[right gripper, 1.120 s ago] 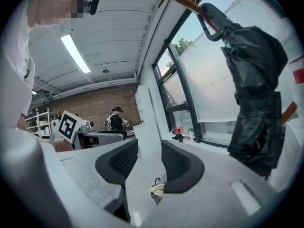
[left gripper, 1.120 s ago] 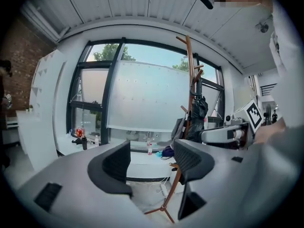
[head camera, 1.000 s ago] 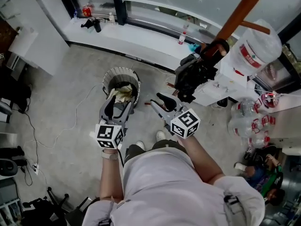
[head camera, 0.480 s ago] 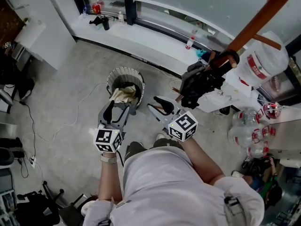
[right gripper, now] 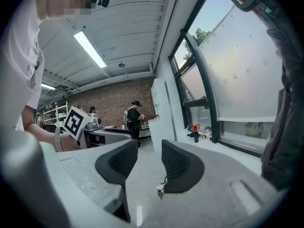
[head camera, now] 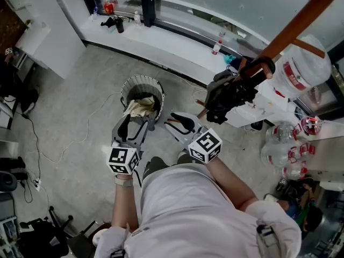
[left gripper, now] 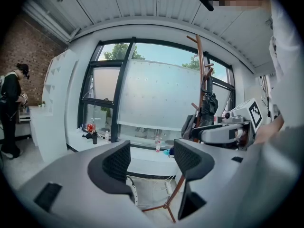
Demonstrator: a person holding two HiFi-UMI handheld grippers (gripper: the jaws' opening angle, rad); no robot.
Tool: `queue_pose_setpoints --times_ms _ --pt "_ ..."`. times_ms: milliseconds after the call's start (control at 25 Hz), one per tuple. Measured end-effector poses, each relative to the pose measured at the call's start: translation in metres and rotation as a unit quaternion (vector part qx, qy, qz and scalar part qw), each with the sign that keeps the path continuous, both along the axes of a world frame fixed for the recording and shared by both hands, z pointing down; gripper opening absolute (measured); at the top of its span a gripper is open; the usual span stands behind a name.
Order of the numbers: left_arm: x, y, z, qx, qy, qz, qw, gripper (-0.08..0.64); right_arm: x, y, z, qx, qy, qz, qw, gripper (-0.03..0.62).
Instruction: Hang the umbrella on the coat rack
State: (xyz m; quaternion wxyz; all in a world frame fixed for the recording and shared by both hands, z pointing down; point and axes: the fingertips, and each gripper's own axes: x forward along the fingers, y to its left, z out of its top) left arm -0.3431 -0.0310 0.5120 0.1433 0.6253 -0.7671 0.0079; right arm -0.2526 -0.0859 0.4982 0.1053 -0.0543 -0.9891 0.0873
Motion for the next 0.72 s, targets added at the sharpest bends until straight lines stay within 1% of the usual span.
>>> queue_pose_setpoints --times_ms 280,720 --pt "0.001 -0.006 0.003 -0.002 0.004 0.008 1.0000 0.284 0.004 -0.009 0.001 -0.002 0.000 0.012 1.000 0.160" --pt "0.009 -0.018 0.010 -0.002 0.008 0.031 0.9995 0.284 0.012 -0.017 0.005 -0.004 0.004 0.029 1.000 0.160"
